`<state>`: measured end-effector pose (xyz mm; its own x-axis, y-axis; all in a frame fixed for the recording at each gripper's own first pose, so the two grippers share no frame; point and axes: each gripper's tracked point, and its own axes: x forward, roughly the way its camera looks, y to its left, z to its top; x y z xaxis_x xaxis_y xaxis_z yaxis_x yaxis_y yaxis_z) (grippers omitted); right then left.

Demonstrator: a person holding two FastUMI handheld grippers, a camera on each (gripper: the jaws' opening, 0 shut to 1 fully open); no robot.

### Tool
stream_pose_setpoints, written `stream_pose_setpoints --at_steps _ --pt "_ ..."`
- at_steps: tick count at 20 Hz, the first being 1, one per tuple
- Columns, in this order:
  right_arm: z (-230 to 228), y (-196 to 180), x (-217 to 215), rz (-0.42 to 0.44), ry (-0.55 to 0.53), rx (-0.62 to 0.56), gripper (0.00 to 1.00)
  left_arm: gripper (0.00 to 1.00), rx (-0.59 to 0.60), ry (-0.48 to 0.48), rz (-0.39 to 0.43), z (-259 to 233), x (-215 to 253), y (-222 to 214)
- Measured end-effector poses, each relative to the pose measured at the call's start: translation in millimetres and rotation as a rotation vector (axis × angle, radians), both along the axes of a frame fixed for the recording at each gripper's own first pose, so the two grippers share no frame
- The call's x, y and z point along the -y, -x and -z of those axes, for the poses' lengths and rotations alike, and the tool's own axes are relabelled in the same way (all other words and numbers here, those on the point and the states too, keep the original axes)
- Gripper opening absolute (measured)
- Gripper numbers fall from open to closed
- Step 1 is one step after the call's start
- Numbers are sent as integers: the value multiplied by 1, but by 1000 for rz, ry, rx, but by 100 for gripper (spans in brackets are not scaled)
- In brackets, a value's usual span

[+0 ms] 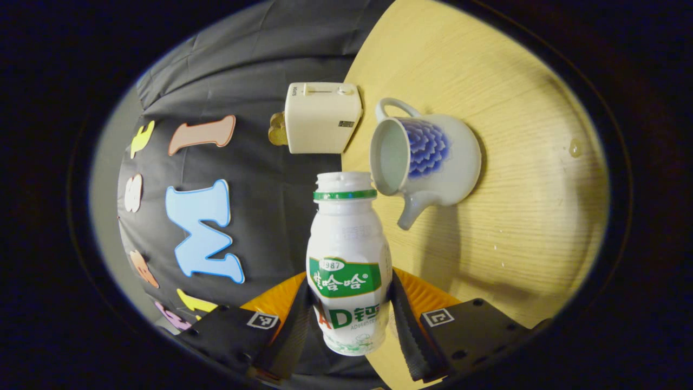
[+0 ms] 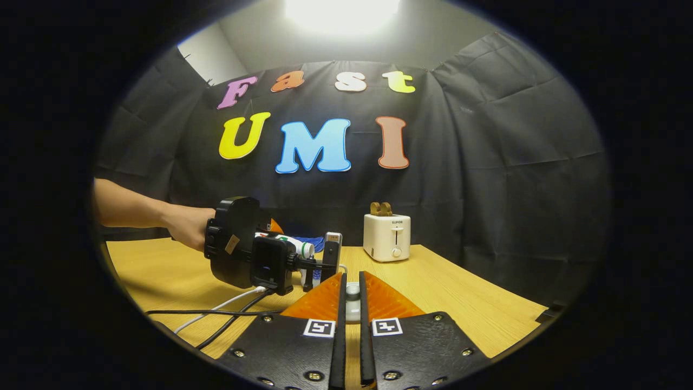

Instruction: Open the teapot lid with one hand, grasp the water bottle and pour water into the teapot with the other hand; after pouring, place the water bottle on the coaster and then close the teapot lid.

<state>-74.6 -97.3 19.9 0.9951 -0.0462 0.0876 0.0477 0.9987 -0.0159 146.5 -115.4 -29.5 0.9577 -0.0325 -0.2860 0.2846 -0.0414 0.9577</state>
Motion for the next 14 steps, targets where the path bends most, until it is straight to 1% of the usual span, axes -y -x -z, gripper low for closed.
stream_pose_setpoints --at_steps 10,13,14 --pt "2 -2 0 -2 4 -8 11 87 27 -101 24 -7 7 4" --pt "1 -1 1 -2 7 -7 11 81 40 -115 26 -8 7 3" --pt "1 -1 1 -1 7 -5 11 87 37 -117 26 -8 6 3"
